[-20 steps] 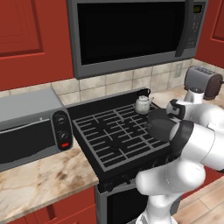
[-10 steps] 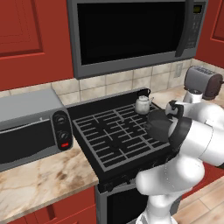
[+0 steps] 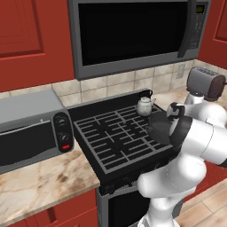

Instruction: Pick the kettle from the cabinet and place it on a stove burner. Then pick the pot from the counter and place it on another stove burner. Finally, turn both burners on.

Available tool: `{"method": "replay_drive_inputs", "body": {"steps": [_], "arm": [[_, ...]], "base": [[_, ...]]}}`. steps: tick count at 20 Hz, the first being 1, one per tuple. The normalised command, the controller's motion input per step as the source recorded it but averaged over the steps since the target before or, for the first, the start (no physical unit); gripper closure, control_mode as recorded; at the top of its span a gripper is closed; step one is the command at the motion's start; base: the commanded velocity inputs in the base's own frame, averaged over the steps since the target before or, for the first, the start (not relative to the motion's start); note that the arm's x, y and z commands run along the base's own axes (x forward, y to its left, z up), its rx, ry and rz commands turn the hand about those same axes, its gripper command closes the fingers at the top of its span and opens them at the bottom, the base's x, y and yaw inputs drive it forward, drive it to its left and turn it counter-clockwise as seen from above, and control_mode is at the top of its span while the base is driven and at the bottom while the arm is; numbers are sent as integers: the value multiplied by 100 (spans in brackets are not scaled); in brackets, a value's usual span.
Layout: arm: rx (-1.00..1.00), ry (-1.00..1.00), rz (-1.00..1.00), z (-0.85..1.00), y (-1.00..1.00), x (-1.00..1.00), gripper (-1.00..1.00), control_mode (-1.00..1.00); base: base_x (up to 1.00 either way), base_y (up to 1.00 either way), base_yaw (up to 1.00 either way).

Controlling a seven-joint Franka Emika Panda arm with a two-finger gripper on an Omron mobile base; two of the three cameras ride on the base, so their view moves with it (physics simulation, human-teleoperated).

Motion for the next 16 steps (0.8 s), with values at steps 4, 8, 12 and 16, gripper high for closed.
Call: {"method": "replay_drive_inputs", "body": {"steps": [4, 8, 12, 16], "arm": [[0, 0, 0, -7, 0, 8, 100, -100], [0, 0, 0, -6, 0, 8, 100, -100], [0, 0, 0, -5, 0, 8, 100, -100], [0, 0, 0, -2, -2, 4, 100, -100]], "base": [[0, 0, 0], [0, 0, 0], [0, 0, 0], [0, 0, 0]]}}
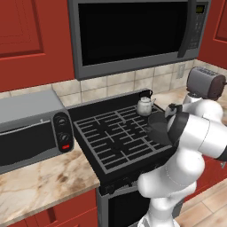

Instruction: Pick the kettle from the cabinet and place it on a stove burner. Then pick the pot from the counter and place it on another stove burner. Finally, turn both burners on.

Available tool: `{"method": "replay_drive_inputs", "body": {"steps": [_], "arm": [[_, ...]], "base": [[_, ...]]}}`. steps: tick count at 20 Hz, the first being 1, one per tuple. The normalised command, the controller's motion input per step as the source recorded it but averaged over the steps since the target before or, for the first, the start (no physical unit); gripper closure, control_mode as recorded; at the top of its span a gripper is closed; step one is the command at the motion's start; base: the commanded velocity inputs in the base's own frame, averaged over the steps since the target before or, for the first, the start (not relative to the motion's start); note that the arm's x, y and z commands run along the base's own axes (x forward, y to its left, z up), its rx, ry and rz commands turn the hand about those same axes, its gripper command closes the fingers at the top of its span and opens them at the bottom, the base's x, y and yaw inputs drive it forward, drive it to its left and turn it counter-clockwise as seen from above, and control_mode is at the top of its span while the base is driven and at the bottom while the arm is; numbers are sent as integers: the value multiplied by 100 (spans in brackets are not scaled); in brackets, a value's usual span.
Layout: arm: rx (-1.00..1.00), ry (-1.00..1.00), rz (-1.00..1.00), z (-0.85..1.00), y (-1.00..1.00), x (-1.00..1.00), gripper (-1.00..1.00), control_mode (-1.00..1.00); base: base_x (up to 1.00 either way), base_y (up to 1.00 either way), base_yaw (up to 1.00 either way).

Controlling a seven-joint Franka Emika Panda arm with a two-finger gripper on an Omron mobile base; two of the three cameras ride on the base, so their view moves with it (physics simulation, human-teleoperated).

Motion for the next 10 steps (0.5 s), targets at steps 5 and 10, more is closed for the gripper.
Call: {"method": "replay_drive_inputs", "body": {"steps": [5, 10], "arm": [[0, 0, 0, -2, -2, 5, -100, -100], [0, 0, 0, -4, -10, 1, -100, -100]], "base": [[0, 0, 0], [0, 0, 0]]}}
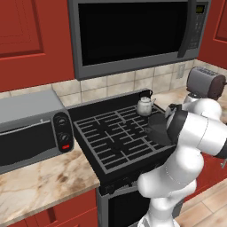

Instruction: Pick the kettle from the cabinet and place it on a stove burner. Then pick the pot from the counter and place it on another stove burner. Finally, turn both burners on.

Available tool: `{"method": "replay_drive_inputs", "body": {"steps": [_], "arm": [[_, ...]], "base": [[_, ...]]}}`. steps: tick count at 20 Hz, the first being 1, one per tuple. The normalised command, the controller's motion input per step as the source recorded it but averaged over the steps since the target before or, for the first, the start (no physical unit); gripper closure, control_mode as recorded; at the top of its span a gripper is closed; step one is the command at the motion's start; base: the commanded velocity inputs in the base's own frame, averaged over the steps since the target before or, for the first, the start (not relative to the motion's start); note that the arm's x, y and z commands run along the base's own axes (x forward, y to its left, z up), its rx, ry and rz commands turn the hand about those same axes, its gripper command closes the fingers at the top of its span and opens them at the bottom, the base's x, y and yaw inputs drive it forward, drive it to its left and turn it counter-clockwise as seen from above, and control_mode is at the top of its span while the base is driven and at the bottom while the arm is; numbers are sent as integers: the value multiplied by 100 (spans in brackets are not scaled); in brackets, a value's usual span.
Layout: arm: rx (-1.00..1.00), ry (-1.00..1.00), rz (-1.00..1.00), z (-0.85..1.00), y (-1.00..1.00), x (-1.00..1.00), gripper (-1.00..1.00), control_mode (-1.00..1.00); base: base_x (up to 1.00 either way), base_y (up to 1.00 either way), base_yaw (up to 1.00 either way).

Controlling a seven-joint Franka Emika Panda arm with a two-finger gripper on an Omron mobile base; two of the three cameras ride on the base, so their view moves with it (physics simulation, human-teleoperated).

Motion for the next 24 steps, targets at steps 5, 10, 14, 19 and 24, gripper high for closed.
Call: {"method": "replay_drive_inputs", "body": {"steps": [5, 10, 14, 19, 24], "arm": [[0, 0, 0, -1, -7, 0, -100, -100], [0, -2, -2, 15, -1, 0, -100, -100], [0, -1, -4, 47, 0, 0, -100, -100], [0, -2, -5, 52, 0, -4, -100, -100], [0, -5, -6, 32, 0, -28, -100, -100]], "base": [[0, 0, 0], [0, 0, 0], [0, 0, 0], [0, 0, 0], [0, 0, 0]]}}
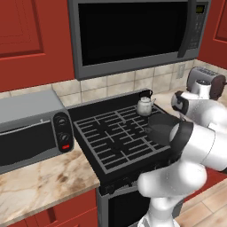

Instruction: Pick the kettle from the cabinet and place it on a stove burner. Then pick the pot from the counter and place it on another stove burner. Finally, turn both burners on.

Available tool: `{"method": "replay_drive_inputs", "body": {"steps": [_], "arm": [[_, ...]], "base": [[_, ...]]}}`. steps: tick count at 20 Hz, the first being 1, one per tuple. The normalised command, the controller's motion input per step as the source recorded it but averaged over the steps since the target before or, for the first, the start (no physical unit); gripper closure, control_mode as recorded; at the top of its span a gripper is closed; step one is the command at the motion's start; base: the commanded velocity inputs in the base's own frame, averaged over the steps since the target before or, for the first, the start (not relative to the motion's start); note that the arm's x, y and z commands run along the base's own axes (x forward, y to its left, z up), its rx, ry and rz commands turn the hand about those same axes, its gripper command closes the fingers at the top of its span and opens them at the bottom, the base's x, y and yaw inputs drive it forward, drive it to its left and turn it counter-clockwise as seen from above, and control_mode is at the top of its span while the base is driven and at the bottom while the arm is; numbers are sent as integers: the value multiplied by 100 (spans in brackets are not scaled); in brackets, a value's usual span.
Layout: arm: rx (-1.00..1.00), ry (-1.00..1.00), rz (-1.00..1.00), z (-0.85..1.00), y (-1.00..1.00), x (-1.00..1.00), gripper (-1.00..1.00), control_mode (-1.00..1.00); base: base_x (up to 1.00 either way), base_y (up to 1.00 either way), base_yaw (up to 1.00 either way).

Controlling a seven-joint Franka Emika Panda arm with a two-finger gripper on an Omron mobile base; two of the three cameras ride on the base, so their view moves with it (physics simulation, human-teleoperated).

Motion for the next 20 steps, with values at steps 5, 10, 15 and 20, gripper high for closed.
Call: {"method": "replay_drive_inputs", "body": {"steps": [5, 10, 15, 20], "arm": [[0, -7, -6, 11, 0, -45, -100, -100], [0, -2, 0, 0, 0, -32, -100, -100], [4, -2, -2, 0, 0, -44, -100, -100], [8, -6, -12, 0, -9, -55, -100, -100]], "base": [[0, 0, 0], [0, 0, 0], [0, 0, 0], [0, 0, 0]]}}
